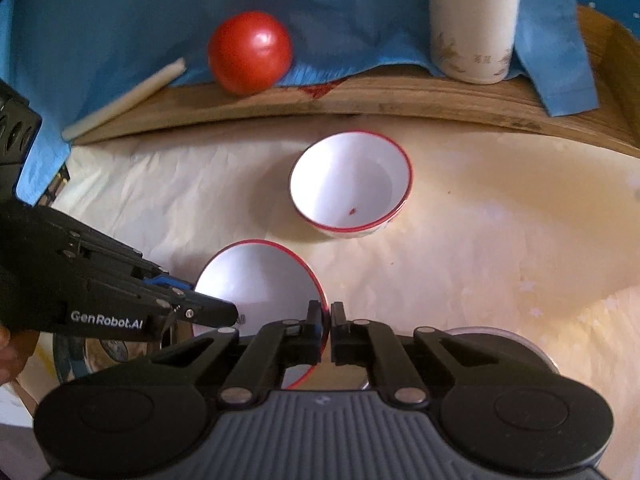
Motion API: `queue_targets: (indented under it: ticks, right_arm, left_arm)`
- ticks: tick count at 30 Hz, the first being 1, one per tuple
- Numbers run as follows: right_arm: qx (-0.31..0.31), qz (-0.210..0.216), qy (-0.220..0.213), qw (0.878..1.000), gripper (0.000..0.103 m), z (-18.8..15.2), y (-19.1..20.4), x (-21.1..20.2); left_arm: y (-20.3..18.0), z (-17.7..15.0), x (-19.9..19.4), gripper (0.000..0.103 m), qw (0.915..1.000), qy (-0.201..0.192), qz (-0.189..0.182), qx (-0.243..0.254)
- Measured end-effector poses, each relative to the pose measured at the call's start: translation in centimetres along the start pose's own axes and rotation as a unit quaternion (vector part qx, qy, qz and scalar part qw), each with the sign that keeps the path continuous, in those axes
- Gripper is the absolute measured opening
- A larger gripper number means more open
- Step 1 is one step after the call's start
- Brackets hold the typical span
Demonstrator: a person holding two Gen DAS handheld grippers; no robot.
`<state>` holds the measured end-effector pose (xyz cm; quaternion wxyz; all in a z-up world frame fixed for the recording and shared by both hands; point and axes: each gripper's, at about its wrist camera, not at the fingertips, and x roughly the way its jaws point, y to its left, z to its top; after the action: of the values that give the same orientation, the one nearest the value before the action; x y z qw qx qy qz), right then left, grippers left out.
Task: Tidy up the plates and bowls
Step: 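Close the right gripper on the white bowl rim while the left gripper grips it too, then carry the white bowl with both grippers and lower it into the steel bowl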
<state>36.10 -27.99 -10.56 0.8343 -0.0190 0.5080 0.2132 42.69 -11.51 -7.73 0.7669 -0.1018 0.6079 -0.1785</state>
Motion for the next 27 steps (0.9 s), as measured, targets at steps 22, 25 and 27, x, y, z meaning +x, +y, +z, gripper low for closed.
queue_targets:
  ticks: [22,25,27]
  right_arm:
    - [0.152,-0.053,-0.061,0.985,0.004,-4.9,-5.5,-8.6]
    - [0.168,-0.055,-0.059,0.983,0.004,-6.0,-6.2,-9.0]
    - [0.176,-0.055,-0.058,0.981,0.005,-6.7,-6.6,-9.2]
  left_arm:
    - [-10.0,2.4,-0.2,0.008,0.9959,-0.026,-0.062,0.061]
    - [-11.0,2.1,0.4,0.008,0.9952,-0.017,-0.063,0.073]
    - [-11.6,1.8,0.6,0.008,0.9948,-0.011,-0.064,0.079]
